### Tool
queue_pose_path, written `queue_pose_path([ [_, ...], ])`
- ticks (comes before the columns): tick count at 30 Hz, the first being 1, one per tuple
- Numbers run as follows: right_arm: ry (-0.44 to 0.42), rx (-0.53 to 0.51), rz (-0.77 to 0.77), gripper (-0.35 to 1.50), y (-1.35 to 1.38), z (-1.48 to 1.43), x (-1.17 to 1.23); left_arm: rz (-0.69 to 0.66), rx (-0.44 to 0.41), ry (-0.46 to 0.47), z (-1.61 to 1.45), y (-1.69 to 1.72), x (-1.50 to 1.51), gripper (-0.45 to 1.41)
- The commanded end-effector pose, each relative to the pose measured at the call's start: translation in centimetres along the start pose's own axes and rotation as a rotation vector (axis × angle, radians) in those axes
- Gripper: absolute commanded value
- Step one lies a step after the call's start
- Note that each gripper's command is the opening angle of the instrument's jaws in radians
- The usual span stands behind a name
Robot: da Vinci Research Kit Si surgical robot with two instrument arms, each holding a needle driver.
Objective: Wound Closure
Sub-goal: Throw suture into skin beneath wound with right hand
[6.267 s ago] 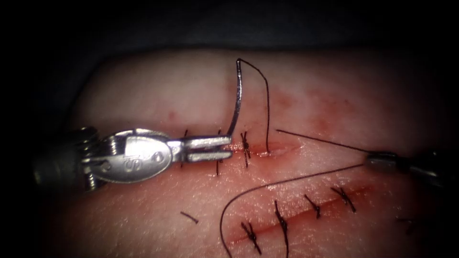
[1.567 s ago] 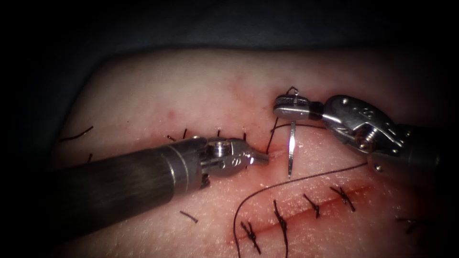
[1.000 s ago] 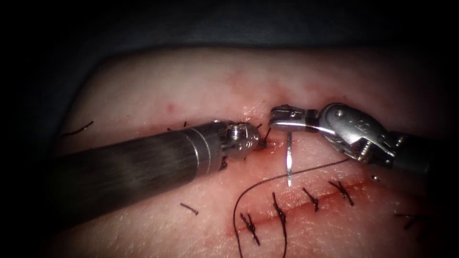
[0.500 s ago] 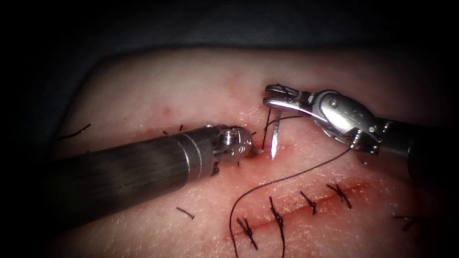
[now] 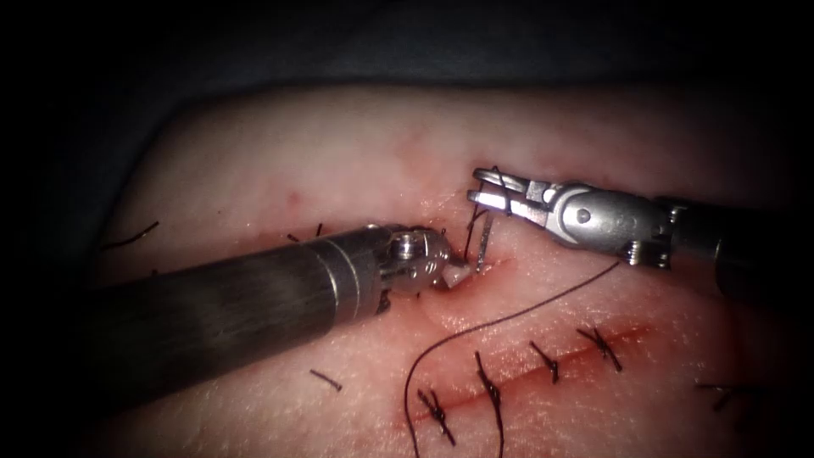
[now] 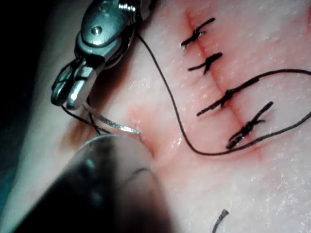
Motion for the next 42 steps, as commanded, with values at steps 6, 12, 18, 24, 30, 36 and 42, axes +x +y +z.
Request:
queue_pose_path([
  [6,0.009,-0.003,-0.035,-0.35,-0.05,0.15,-0.09,-0.001,0.011,0.006,-0.02,-0.05,0.10,0.14],
  [12,0.018,-0.004,-0.097,-0.35,-0.15,0.14,-0.14,-0.014,0.018,0.019,-0.07,0.00,0.13,0.05],
  [18,0.011,0.034,-0.157,-0.35,-0.37,0.05,-0.26,-0.035,0.021,0.028,-0.12,0.00,0.14,0.02],
  [24,-0.022,0.057,-0.187,-0.35,-0.46,-0.04,-0.40,-0.044,0.027,0.037,-0.15,0.00,0.14,-0.05],
  [30,-0.070,0.098,-0.051,-0.35,-0.16,-0.02,-0.37,-0.063,0.064,0.082,-0.29,0.01,0.19,-0.21],
  [36,-0.133,0.100,0.053,-0.35,-0.06,0.01,-0.45,-0.114,0.185,0.213,-0.62,-0.01,0.36,-0.15],
  [42,-0.191,0.120,0.103,-0.35,-0.09,-0.02,-0.56,-0.124,0.407,0.340,-1.12,-0.03,0.42,-0.15],
])
